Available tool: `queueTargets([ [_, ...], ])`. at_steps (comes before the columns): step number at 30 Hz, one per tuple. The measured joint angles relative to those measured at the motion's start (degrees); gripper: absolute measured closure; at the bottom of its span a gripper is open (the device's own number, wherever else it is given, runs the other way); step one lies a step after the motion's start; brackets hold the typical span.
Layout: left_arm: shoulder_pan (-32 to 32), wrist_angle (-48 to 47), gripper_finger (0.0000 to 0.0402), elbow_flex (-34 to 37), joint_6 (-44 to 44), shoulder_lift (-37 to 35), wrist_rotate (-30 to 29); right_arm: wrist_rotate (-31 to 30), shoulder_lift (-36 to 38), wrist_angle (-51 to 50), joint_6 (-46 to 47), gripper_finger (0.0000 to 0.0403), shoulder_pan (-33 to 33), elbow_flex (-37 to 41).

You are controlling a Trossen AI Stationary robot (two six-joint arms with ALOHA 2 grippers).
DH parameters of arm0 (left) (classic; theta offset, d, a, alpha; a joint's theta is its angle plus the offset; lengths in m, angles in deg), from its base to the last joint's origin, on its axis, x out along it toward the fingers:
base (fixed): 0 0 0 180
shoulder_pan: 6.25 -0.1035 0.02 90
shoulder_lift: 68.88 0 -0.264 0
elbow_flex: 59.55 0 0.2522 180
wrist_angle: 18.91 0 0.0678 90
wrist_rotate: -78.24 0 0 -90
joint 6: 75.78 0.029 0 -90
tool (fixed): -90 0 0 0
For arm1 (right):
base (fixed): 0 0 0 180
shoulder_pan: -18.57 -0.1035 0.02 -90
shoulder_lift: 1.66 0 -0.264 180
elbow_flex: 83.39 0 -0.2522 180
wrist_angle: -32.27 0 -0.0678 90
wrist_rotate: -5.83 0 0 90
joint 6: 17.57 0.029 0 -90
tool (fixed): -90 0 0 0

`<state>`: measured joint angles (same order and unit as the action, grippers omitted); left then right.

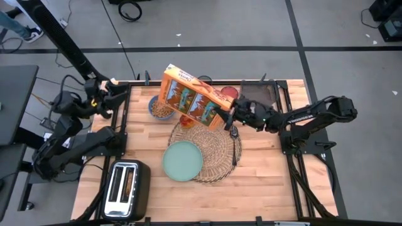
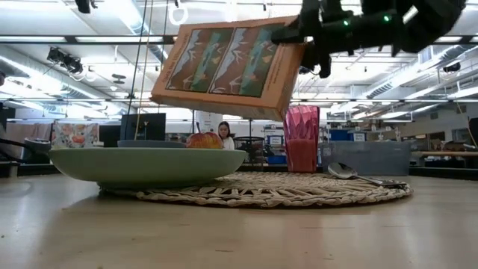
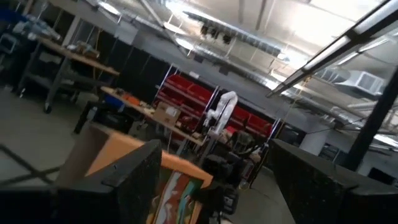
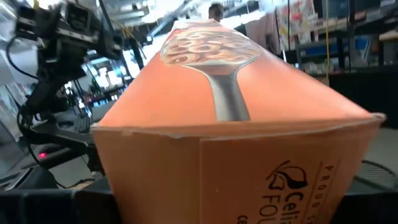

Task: Arrange a breakfast setting
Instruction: Pour the cereal from the orange cereal box into the blue bowl

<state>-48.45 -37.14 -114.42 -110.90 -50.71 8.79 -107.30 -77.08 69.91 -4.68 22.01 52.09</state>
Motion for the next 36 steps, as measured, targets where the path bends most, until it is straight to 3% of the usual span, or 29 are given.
queueTargets([
  [7, 0.0, 1.0, 0.0100, 0.0, 0.1, 6.0, -0.1, 0.3, 0.0, 18.5, -3.1, 0.0157, -0.5, 6.9],
  [16, 0.1, 1.4, 0.0100, -7.2, 2.7, 13.0, -0.3, 6.1, 0.3, 38.7, -8.4, 0.0157, -1.8, 6.0],
  [24, 8.0, 3.5, 0.0100, -16.2, 6.6, 21.8, -0.4, 16.7, 4.2, 38.5, -8.4, 0.0157, -2.0, -3.2],
  [32, 22.4, 21.4, 0.0099, -20.1, 15.3, 35.1, -5.4, 27.4, 5.5, 38.3, -4.2, 0.0157, -2.0, -15.5],
  [36, 27.7, 25.1, 0.0099, -24.7, 20.4, 42.6, -7.1, 28.3, 5.4, 30.4, -2.2, 0.0157, -1.4, -19.4],
])
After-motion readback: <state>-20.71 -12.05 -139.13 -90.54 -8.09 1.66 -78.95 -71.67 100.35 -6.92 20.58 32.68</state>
